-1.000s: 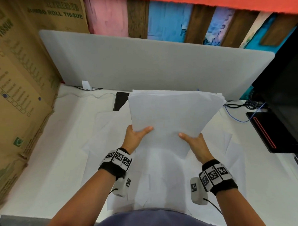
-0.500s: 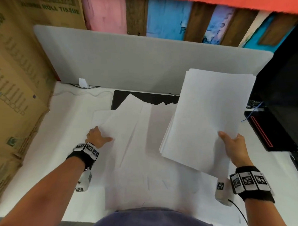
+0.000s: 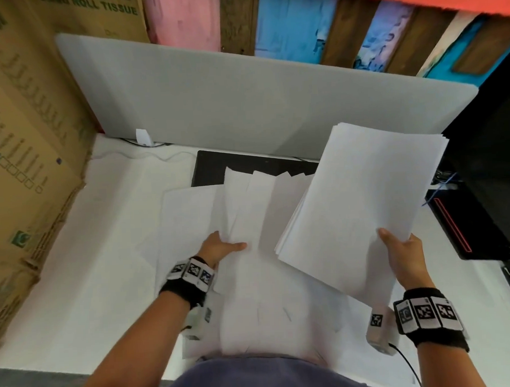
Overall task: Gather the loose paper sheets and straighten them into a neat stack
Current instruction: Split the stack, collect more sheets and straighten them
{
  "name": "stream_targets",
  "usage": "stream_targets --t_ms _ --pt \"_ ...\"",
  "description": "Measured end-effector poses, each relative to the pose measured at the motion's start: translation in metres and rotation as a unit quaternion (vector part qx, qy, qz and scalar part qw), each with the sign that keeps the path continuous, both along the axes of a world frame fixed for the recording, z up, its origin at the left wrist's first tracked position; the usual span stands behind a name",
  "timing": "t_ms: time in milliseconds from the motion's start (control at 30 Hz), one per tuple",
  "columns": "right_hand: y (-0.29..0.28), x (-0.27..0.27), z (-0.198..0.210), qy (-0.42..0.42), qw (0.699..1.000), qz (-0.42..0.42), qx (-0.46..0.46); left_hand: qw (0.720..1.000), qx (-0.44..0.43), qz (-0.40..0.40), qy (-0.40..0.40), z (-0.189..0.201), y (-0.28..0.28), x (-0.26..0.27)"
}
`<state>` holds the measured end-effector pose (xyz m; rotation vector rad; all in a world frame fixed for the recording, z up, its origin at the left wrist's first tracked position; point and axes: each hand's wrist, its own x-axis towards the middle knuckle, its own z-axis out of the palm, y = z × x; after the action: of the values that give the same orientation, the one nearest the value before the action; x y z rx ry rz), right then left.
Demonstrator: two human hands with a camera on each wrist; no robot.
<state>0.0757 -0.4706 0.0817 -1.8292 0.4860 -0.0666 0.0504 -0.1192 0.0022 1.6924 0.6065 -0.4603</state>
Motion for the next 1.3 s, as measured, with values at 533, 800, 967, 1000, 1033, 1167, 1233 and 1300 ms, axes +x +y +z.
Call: stream_targets --t_ms 533,800,967,1000,1033,1167,1233,1300 --pt "-0.005 -0.010 -0.006 0.015 1.000 -0.022 0.001 0.993 -0.029 0.061 -0.092 0.000 -0.049 0.000" --pt "-0.008 -0.013 -0.004 0.008 1.000 -0.020 -0.010 0.999 0.013 0.016 -0.042 -0.019 -0.082 0.017" --pt "-0.019 -0.016 -0.003 0.003 0.999 -0.037 0.003 0.994 -0.020 0.081 -0.077 0.000 -0.021 0.021" --pt "-0.021 -0.016 -0.003 0.003 0.999 -0.044 0.004 0.988 -0.046 0.114 -0.089 0.003 -0.001 0.021" --pt "-0.023 -0.016 -0.004 0.003 0.999 -0.049 0.004 0.983 -0.070 0.141 -0.093 0.009 0.016 0.019" --pt "-0.018 -0.014 -0.007 0.002 0.999 -0.040 0.004 0.995 -0.059 0.071 0.024 0.006 0.030 0.002" --pt "-0.011 -0.012 -0.007 0.003 1.000 -0.030 0.000 0.997 -0.014 0.055 0.042 -0.005 0.019 -0.001" --pt "-0.007 -0.010 -0.006 0.003 1.000 -0.020 -0.001 0.994 -0.013 0.108 0.019 -0.006 0.013 -0.003"
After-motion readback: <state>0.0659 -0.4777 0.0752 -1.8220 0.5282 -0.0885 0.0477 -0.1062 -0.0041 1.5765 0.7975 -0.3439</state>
